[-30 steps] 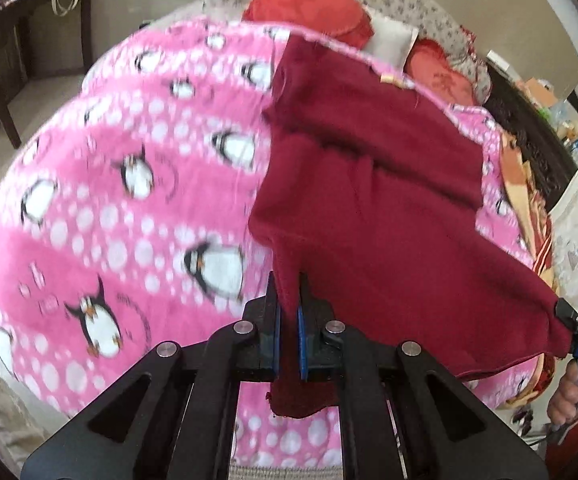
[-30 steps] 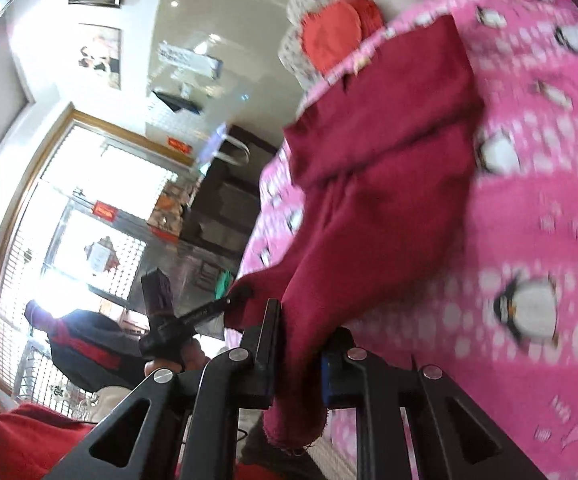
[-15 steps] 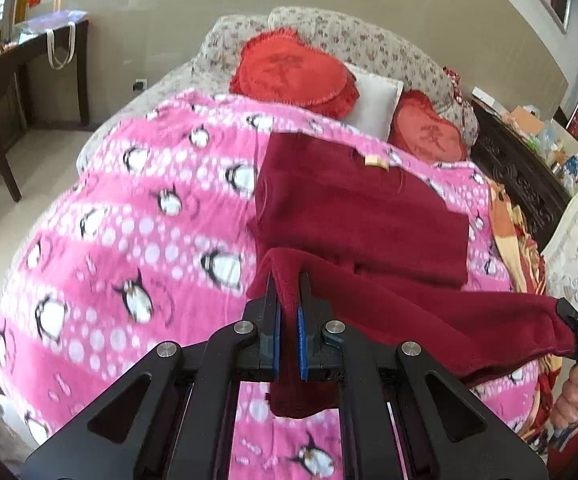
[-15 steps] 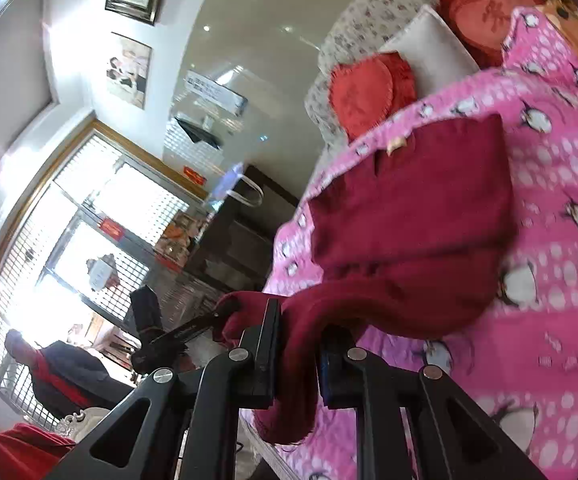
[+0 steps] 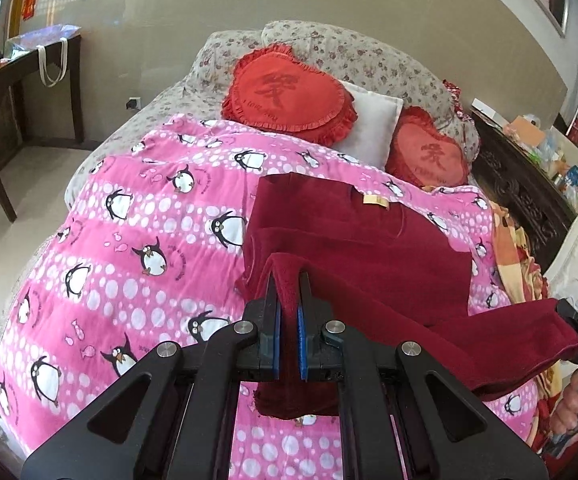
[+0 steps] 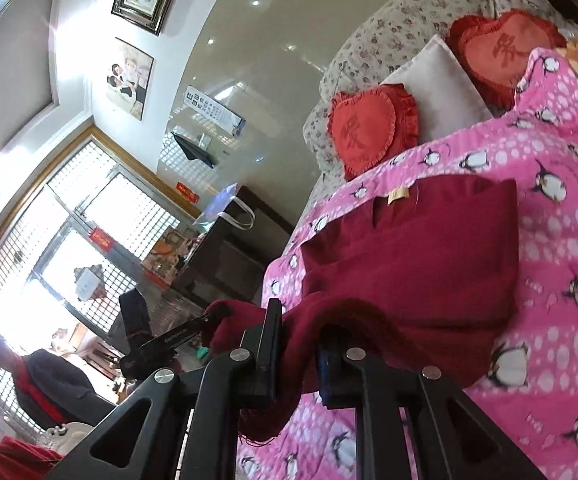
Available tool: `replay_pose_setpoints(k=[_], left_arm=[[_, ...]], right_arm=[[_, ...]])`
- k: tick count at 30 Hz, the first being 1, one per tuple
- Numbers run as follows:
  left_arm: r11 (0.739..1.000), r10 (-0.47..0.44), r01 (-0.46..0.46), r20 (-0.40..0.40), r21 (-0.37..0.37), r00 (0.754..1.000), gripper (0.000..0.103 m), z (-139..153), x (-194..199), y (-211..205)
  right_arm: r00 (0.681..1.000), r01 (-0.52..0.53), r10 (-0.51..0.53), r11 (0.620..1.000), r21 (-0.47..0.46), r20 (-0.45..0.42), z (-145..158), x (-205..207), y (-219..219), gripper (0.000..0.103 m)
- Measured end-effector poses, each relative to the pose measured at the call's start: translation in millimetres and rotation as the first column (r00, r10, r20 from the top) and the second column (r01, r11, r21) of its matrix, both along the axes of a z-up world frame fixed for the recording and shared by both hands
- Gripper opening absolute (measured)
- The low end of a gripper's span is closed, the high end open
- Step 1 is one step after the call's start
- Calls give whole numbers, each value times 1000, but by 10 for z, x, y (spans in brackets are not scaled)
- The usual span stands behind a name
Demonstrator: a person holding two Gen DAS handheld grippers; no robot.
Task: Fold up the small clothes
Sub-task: 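Lift the hem with the left tool and fold it toward the collar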
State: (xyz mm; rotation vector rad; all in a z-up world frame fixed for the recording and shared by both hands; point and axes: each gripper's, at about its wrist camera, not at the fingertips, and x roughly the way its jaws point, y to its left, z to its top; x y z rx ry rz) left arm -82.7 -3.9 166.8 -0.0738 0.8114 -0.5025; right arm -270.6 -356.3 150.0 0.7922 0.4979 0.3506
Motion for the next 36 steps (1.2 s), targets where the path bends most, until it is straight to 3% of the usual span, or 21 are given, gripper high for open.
replay_pose_setpoints(k=[16,24,36], left_arm=[[999,35,-36,-8,-25,999,5,139,148,-118],[1000,20,-20,9,2,1000,5,161,240,-213],[998,40,-39,-14,41,999,5,55,913,-574]], right_arm=[[999,46,-47,998,36,18,1,231,-362,14],[997,70,-71,997,42,18,-5,291,-425,14],[990,140,-140,990,-10,-25,3,707,-644,14]])
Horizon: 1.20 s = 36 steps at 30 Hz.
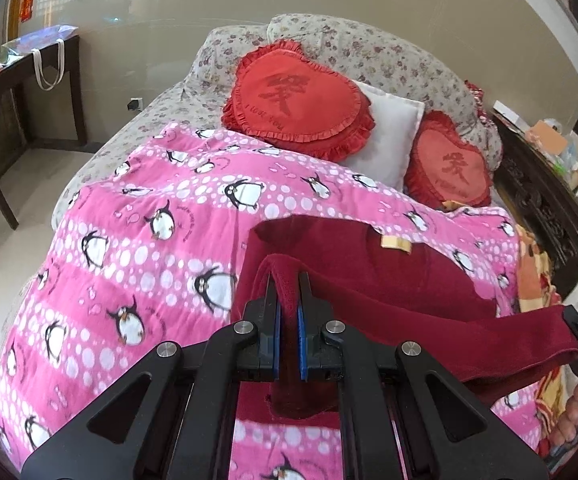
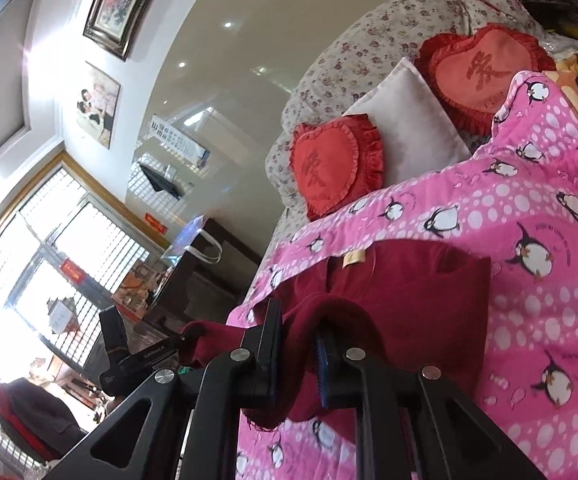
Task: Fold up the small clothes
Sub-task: 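Lift the hem with the left tool and fold it toward the collar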
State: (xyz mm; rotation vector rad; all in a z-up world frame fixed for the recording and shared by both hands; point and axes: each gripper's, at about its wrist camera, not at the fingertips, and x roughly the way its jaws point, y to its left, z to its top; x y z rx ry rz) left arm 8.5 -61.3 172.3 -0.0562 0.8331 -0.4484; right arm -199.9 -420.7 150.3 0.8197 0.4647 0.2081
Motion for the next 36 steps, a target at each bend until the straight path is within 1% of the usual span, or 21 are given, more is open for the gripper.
replay_pose_setpoints(k=[5,10,14,17,21,27,36], left_arm=[[1000,3,-3,-4,16,1000,5,-67,185,-107],[999,-2,2,-6,49,1000,5,-151,263,-191],[998,4,-3,-14,58,1000,5,-206,325,-208],[998,9,-8,-18,65,1000,5,-242,378,-221],[997,9,-7,-24,78,1000,5,-284,442,-252],[996,16,-11,-61,90,998,5,-400,619,-350],[993,25,-17,-74,114,997,5,-507,819,-490]], right_arm=[[1000,21,-21,1000,15,-9,-34,148,-144,13],[999,27,-26,1000,14,-31,-91,264,-202,13],[998,37,-36,999,24,-51,-151,354,-243,13],[997,47,-46,999,18,-65,-190,423,-269,13],[994,59,-60,998,-12,-89,-233,537,-300,13],[988,80,-81,997,-10,-130,-374,731,-410,13],[977,112,-111,994,-4,-182,-585,963,-590,12]])
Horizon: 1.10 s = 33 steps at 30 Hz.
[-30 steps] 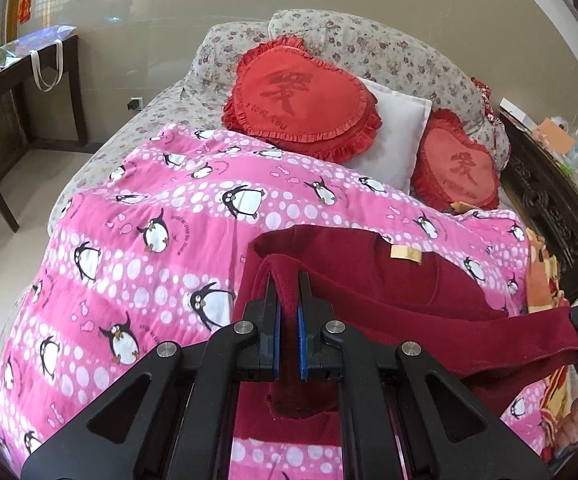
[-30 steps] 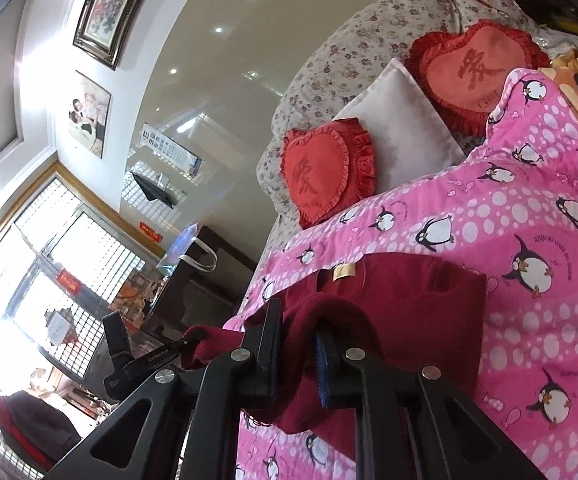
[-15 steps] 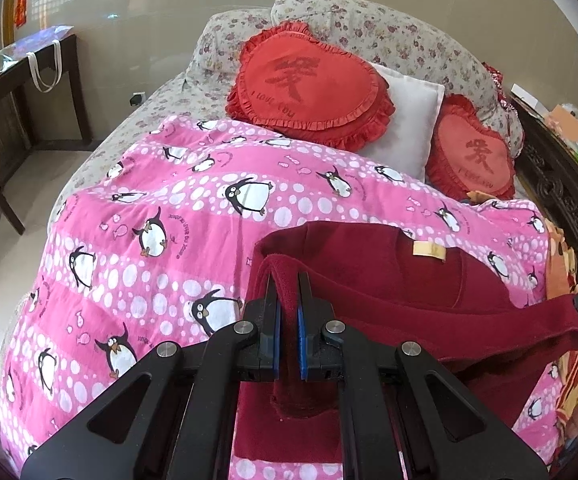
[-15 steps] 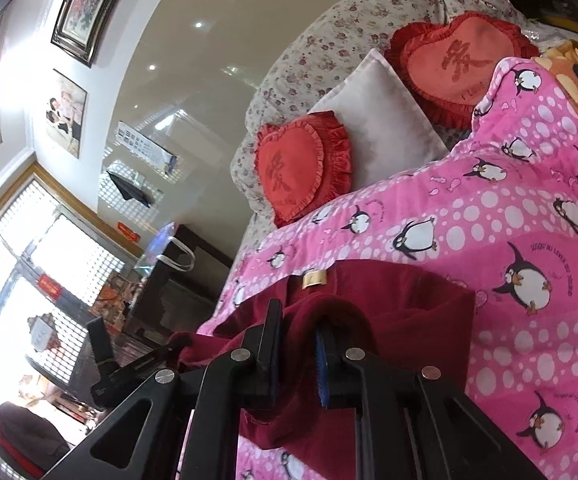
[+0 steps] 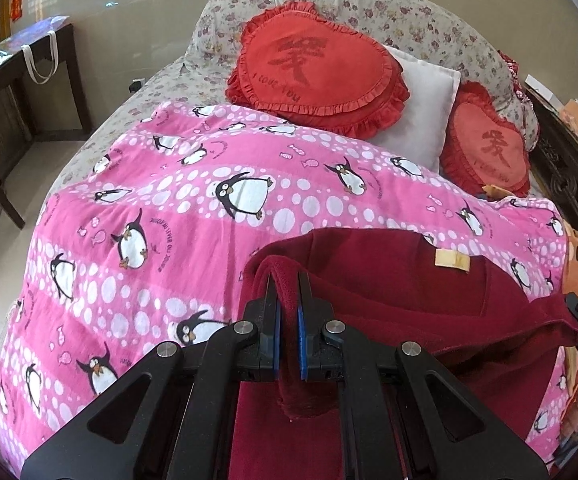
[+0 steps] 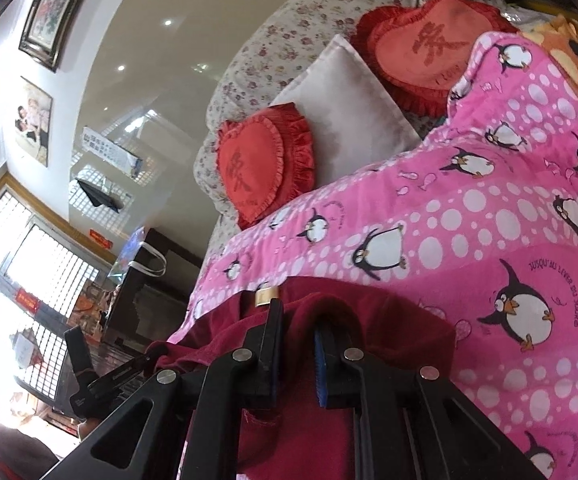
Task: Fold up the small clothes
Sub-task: 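Lift the hem with the left tool and fold it toward the collar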
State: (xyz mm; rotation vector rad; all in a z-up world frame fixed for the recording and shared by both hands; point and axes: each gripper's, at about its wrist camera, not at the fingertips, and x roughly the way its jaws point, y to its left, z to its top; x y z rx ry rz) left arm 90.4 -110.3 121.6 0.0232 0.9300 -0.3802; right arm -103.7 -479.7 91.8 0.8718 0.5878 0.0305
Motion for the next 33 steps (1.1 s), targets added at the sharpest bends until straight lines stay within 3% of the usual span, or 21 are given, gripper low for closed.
replay_pose_setpoints(k=[15,19,33], left_arm=[[998,56,-55,-56,9,997,7,-255,330,-123],[996,84,-86,-98,-15,992,8,-316,421,-106],[994,83,-92,-136,-60,987,11,-218,447,-67]], right_arm=[[994,3,-7,999,-36,-110,-243,457,-140,12],[989,7,-4,1000,15,-150,-372,612,-222,12],[991,18,-10,998,60,-137,-345,551,-285,12]])
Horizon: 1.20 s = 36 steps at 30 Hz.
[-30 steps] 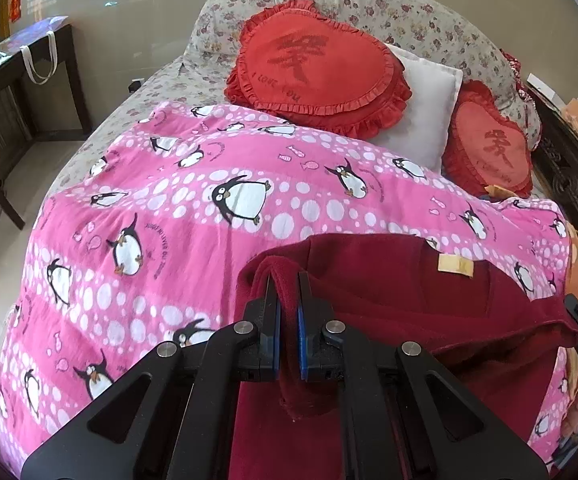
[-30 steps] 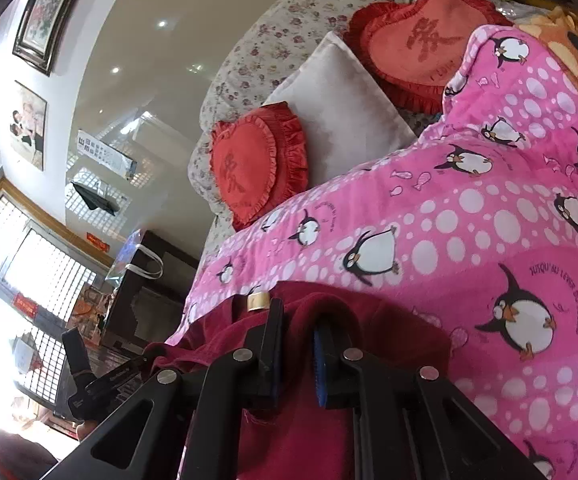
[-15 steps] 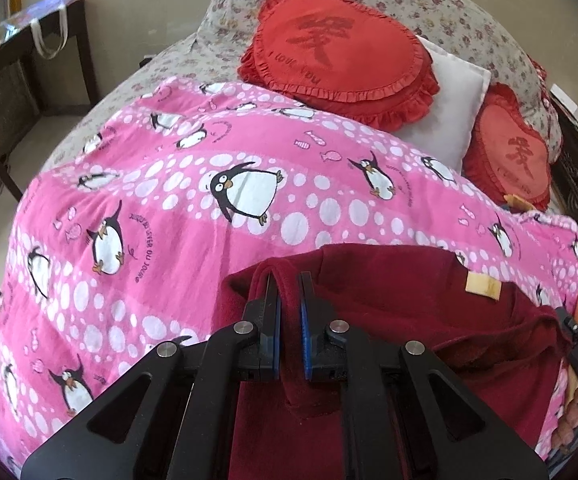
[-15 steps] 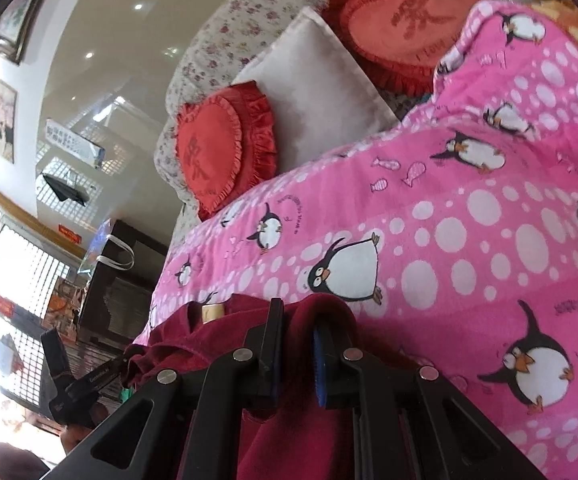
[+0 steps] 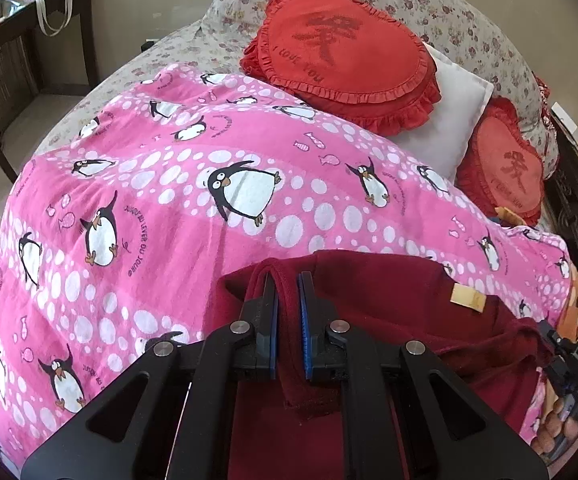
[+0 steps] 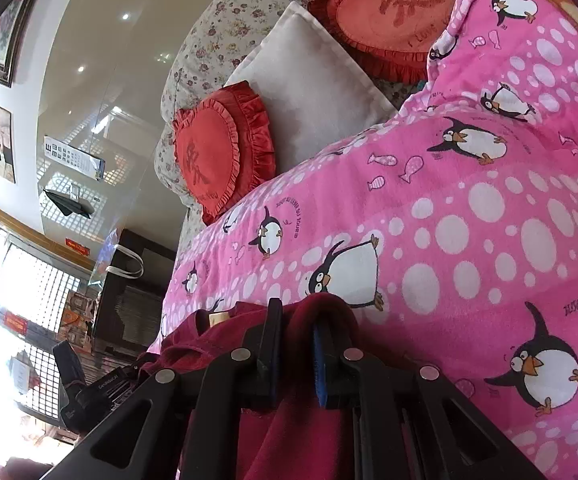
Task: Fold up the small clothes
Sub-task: 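Lift the hem with the left tool and fold it toward the collar, then open the left tool and release the folded hem onto the stack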
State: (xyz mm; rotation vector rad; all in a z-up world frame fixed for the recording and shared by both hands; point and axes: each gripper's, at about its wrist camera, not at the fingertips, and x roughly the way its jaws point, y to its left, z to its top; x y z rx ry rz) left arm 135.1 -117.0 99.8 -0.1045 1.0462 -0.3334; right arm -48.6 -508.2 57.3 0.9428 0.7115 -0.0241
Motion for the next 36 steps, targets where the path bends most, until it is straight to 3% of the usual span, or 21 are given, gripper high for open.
replay_pose_setpoints(k=[3,5,6,7,12,15,18,20,22,25,28,31,36], left_arm=[[999,-12,11,-18,-35,1000,22,74,14,25],[999,8,-7,18,-40,1000,49,164,8,55],[999,28,-26,51,-45,998,67,224,1,84],[996,55,-48,92,-76,994,72,308,-12,149],[990,65,-50,102,-135,993,72,482,-25,322],[996,41,-29,150,-81,988,72,529,-123,316],[998,-15,23,153,-55,988,72,479,-220,257],[997,-43,51,146,-51,988,72,414,-282,210],[997,-69,75,136,-36,988,72,326,-332,122],[996,-83,85,117,-13,990,72,180,-344,-1],[998,-55,54,86,13,995,72,27,-267,-100],[999,-22,19,73,39,997,72,-60,-164,-150],[993,42,-51,83,111,996,72,-183,24,-136]], right_arm=[[1000,-3,3,1000,-9,6,62,-24,-8,13],[1000,-6,6,1000,-3,19,112,-17,-21,19],[1000,-6,6,1000,0,23,135,-8,-21,22],[999,-2,1,1000,10,32,165,-8,-37,28],[997,24,-29,997,74,69,269,-97,-84,33],[995,25,-33,996,88,91,326,-163,-90,39],[994,62,-64,998,26,87,429,-224,-114,46],[984,103,-106,994,32,141,546,-334,-196,46],[982,62,-64,998,17,178,659,-345,-167,46],[990,-52,71,986,-156,124,803,-215,156,46],[984,-142,164,957,-252,67,760,-79,465,44],[982,-175,186,933,-315,5,576,106,657,43],[989,-149,134,928,-341,-67,263,398,664,43]])
